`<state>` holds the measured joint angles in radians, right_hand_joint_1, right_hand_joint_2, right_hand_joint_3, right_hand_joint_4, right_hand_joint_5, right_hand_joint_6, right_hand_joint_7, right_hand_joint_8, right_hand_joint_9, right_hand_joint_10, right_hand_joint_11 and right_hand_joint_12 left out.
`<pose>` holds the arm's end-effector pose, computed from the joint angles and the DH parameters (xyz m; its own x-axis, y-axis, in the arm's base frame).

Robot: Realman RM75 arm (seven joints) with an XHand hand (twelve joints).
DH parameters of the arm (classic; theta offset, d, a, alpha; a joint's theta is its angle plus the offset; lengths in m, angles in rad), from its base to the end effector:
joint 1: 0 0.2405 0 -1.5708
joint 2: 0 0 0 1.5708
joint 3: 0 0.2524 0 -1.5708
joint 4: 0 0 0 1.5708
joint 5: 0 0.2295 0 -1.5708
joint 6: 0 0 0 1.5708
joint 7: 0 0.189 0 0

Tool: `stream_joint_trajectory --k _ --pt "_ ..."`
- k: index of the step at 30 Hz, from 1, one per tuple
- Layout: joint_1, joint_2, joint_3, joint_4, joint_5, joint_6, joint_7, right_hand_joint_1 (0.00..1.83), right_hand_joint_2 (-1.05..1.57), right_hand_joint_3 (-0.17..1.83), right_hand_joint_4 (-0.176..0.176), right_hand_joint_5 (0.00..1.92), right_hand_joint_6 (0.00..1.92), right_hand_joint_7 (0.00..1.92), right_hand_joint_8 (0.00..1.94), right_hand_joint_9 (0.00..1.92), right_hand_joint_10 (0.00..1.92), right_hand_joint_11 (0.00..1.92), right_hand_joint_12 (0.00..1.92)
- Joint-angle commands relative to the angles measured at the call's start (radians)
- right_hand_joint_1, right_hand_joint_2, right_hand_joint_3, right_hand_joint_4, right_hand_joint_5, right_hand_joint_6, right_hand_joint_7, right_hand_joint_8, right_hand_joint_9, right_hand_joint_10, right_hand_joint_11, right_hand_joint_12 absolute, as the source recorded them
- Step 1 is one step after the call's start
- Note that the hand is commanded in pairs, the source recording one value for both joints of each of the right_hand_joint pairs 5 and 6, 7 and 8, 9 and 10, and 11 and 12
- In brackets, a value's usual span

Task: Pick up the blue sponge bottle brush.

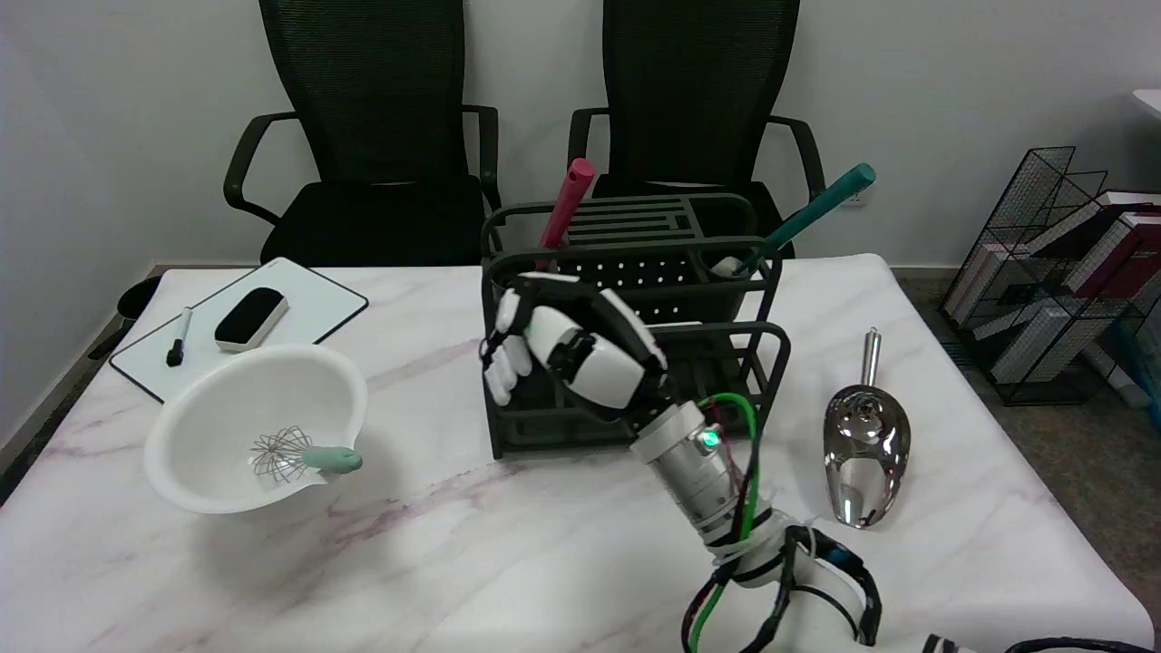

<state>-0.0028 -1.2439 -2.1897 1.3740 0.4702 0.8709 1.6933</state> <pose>-0.2371 -0.3384 0.1504 -0.2775 -0.4837 0.8301 -0.8435 -0.2909 -0.4515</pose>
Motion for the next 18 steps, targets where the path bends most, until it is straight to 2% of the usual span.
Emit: stream_joint_trajectory --k 1,6,8,9,13,18 --pt "-0.189 0.186 0.126 0.131 0.284 0.402 -0.324 0.96 0.88 1.27 0.0 1.1 1.1 1.4 1.4 1.33 1.33 1.35 1.35" --pt "-0.318 0.192 0.312 0.134 0.357 0.476 -0.424 0.99 0.81 1.2 0.0 1.06 1.06 1.38 1.38 1.31 1.31 1.29 1.29" --pt "-0.349 0.189 0.379 0.121 0.366 0.467 -0.426 1.01 0.77 1.19 0.0 1.05 1.05 1.36 1.36 1.27 1.27 1.17 1.17" --pt "-0.351 0.189 0.397 0.115 0.373 0.463 -0.426 1.02 0.73 1.18 0.0 1.03 1.03 1.35 1.35 1.17 1.17 1.04 1.04" --pt "-0.33 0.195 0.427 0.072 0.442 0.478 -0.426 1.0 0.64 1.18 0.0 0.97 0.97 1.18 1.18 0.89 0.89 0.81 0.81" --pt "-0.275 0.221 0.42 -0.01 0.523 0.472 -0.426 1.02 0.62 1.17 0.0 0.96 0.96 1.11 1.11 0.85 0.85 0.78 0.78"
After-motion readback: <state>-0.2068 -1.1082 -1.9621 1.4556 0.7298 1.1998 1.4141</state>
